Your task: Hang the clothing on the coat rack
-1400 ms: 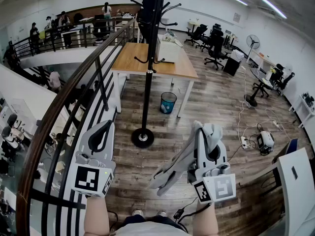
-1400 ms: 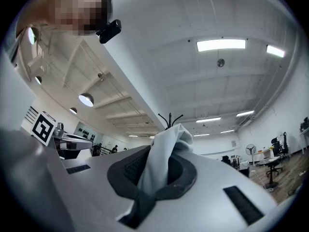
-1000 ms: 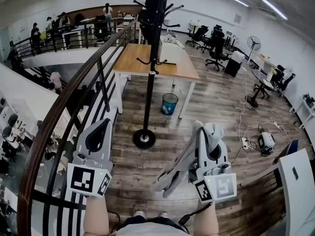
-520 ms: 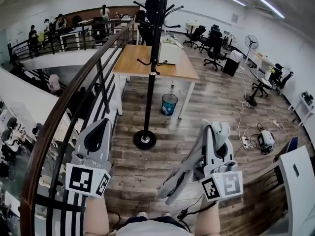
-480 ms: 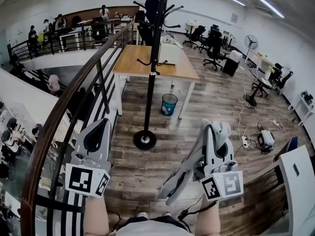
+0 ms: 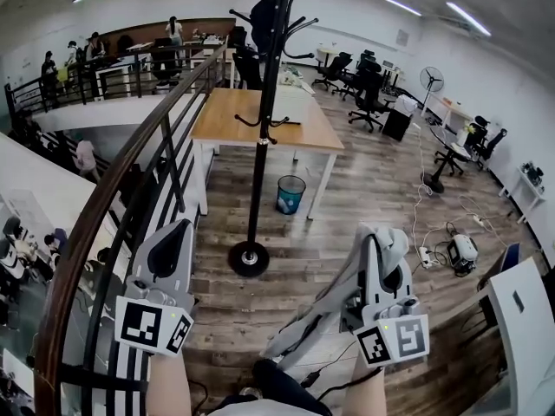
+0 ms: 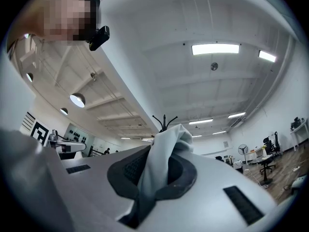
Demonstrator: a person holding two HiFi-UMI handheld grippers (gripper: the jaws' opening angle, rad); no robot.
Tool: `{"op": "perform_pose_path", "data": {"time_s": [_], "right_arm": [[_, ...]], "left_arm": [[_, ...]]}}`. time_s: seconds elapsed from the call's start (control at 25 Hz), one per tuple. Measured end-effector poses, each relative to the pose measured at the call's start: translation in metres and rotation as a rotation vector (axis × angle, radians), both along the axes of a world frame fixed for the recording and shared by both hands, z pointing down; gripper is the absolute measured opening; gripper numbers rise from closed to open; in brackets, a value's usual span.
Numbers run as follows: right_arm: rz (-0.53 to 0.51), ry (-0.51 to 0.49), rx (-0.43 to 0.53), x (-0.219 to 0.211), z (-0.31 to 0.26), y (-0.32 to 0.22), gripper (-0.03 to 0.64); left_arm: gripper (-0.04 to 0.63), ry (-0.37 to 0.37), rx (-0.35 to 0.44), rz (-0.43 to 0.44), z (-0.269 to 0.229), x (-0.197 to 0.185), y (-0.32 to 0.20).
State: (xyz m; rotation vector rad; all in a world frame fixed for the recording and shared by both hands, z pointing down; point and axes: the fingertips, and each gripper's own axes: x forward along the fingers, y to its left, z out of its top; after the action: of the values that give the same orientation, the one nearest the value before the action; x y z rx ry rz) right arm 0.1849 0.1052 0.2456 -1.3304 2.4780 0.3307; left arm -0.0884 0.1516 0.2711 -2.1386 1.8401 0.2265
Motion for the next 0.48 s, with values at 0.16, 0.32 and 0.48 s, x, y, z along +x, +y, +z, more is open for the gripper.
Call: {"op": "perform_pose_path", "data": {"time_s": [0.16, 0.32, 0.48], "right_arm": [[-0.021, -0.009, 0.015, -0.004, -0.002, -0.022, 0.005], [-0.055, -0.014, 0.026, -0.016, -0.006, -0.059, 0.005], [-0.093, -0.022, 0.045, -0.027, -0.012, -0.1, 0.005]], "left_arm": [[0.006, -0.009, -0.014, 0.001, 0.005, 0.001, -0.029], [0.006, -0.023, -0.008, -0.012, 0.0, -0.004, -0.068], [0.006, -0.042, 0.004, -0.036, -0.005, -0.008, -0.108]]}}
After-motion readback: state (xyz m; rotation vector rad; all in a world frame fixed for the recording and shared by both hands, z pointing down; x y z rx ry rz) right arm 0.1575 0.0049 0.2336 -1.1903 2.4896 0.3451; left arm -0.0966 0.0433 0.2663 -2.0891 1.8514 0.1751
